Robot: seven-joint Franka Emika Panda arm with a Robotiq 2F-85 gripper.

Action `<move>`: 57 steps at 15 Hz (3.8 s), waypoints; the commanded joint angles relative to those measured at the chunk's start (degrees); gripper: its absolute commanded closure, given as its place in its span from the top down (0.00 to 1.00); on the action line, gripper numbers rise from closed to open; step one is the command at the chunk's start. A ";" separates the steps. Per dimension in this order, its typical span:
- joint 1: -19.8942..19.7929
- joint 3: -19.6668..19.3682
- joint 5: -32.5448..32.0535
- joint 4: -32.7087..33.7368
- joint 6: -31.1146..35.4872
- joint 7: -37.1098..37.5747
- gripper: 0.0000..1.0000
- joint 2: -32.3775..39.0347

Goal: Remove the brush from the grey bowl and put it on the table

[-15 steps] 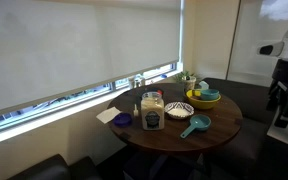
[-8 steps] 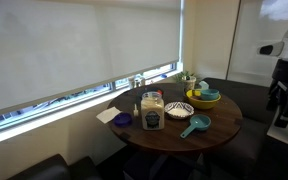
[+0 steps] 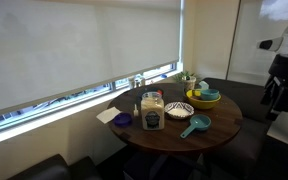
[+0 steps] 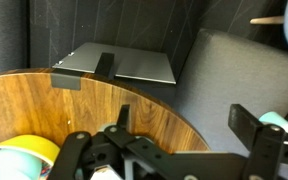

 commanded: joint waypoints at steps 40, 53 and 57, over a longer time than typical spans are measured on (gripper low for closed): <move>-11.15 -12.20 -1.00 42.54 28.91 3.38 1.00 47.39; -11.41 -12.40 -1.13 46.05 28.37 2.74 1.00 50.92; -11.11 -12.14 -1.16 50.78 27.54 8.19 1.00 56.83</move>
